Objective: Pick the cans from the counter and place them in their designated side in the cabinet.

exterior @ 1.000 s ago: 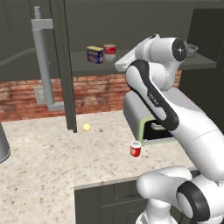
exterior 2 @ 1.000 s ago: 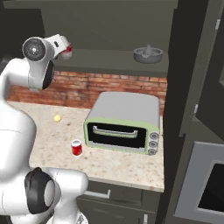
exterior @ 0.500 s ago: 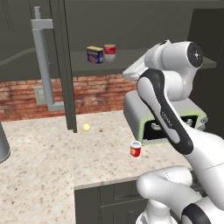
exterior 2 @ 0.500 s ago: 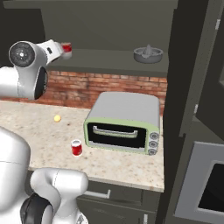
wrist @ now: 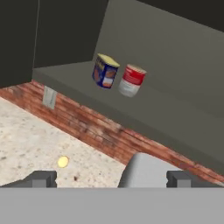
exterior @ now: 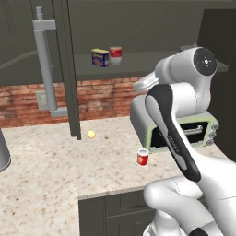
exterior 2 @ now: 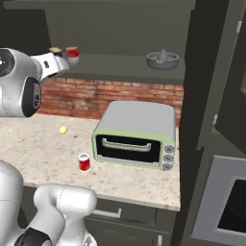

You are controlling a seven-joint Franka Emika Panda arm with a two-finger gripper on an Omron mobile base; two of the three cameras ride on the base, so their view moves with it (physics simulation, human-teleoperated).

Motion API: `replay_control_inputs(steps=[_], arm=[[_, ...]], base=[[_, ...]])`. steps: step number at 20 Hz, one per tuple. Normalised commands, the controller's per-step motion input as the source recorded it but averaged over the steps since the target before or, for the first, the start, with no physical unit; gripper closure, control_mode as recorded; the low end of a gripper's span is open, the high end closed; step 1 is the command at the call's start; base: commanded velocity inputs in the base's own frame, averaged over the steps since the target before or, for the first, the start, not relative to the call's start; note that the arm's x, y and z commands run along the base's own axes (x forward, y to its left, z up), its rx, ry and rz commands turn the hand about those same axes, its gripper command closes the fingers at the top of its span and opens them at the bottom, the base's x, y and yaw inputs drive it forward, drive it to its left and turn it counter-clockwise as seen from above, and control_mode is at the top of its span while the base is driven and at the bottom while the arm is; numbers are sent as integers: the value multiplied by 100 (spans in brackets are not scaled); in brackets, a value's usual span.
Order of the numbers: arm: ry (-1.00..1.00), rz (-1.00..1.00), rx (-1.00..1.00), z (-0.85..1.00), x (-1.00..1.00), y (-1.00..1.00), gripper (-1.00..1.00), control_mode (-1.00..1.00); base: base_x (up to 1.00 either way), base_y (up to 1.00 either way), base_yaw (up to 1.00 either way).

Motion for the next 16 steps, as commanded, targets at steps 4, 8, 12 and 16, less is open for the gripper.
replay_control_inputs(steps=[4, 8, 12, 16], arm=[[4, -16, 0, -23, -11, -17, -100, -100], [0, -2, 5, -25, -28, -20, -100, -100], [0, 0, 8, -22, -21, -6, -100, -100], [0, -1, 11, -21, -22, -7, -100, -100]], base=[[0, 0, 0], [0, 0, 0], [0, 0, 0], [0, 0, 0]])
